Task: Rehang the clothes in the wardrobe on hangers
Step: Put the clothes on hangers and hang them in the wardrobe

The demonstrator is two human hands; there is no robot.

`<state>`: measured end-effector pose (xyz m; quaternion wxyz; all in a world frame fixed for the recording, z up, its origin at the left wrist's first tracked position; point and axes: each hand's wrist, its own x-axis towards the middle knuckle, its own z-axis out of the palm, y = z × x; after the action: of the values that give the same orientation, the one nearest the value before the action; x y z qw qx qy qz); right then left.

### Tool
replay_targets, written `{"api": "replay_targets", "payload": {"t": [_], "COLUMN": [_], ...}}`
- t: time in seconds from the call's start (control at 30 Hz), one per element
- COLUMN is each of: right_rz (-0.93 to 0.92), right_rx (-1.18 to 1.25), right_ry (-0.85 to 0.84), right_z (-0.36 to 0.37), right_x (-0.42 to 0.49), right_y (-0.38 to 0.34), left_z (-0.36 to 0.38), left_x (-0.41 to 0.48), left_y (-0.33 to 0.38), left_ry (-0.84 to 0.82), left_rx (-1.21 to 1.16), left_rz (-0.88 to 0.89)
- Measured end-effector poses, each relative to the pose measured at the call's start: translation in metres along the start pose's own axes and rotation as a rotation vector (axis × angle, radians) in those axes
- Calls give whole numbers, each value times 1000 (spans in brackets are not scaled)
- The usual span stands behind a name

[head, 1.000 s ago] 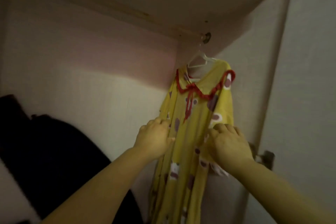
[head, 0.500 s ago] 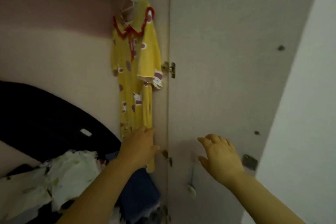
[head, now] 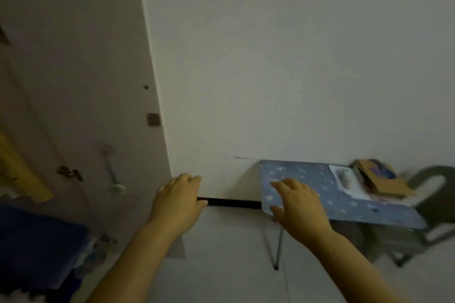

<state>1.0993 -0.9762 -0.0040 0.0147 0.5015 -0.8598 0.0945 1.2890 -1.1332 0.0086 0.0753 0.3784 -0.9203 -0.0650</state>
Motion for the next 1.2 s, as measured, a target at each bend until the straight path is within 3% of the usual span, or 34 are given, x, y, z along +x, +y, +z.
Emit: {"api": "replay_targets", "payload": {"t": [0.33, 0.7, 0.9, 1.2], "right_rz": [570, 1093, 1287, 1521], "right_rx": [-64, -114, -29, -7], "right_ry": [34, -32, -51, -137], "right_z": [-61, -121, -118, -106], "right_x": [-228, -493, -582, -633], "right_y": [228, 456, 534, 642], "left_z": [55, 116, 150, 222], "left_x": [-30, -137, -184, -190], "left_y": [311, 681, 809, 969], "left_ry": [-176, -319, -414, -505], "left_rx": [8, 47, 107, 161], "left_rz": [541, 1009, 1187, 1402]}}
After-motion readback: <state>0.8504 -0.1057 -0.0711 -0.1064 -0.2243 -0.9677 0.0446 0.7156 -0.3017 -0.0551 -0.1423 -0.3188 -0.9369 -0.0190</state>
